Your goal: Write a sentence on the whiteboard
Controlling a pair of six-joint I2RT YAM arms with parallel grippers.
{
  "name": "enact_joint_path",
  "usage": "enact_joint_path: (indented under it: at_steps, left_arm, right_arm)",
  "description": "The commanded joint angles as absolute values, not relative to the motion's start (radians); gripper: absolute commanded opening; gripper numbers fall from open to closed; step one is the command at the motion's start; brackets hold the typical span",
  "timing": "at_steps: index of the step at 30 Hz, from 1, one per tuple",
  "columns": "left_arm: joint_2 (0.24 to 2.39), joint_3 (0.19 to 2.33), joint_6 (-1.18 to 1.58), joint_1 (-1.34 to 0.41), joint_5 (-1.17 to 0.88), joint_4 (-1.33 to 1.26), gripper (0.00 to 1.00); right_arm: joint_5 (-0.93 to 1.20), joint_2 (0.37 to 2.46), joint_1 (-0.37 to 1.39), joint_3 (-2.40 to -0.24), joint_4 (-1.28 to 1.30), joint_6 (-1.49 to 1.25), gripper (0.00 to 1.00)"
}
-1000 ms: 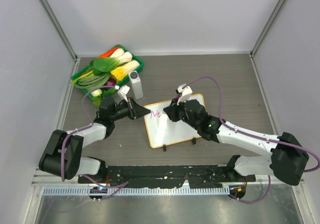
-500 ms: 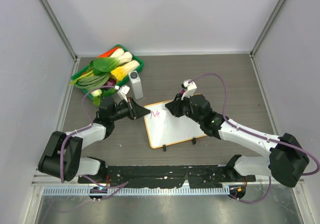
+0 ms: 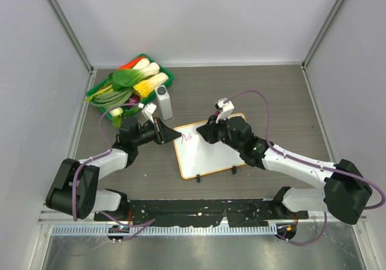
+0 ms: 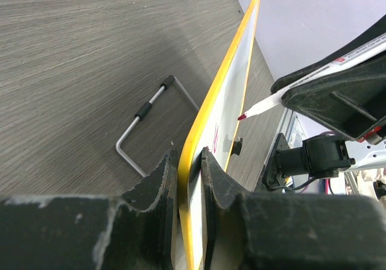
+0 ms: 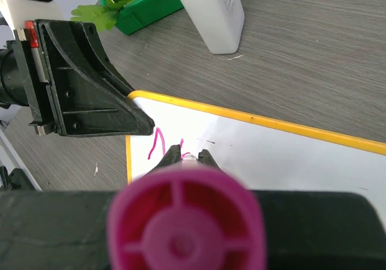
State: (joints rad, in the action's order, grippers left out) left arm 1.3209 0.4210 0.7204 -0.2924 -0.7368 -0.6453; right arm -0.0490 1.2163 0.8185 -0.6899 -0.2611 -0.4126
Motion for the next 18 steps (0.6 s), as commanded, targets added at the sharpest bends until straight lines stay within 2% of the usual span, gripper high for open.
enact_joint_path:
  at_steps: [1,18]
  left_arm:
    - [1.325,0.422,0.637,-0.296,-0.7,-0.592,0.0]
    - [1.331,0.423,0.641,-0.298,-0.706,-0.6,0.0]
  right_arm:
    - [-0.098,1.246,0.841,-0.729,-0.308,-0.377,0.02]
    - [-0.152,1.259,0.853,-0.712,-0.347,-0.39,0.02]
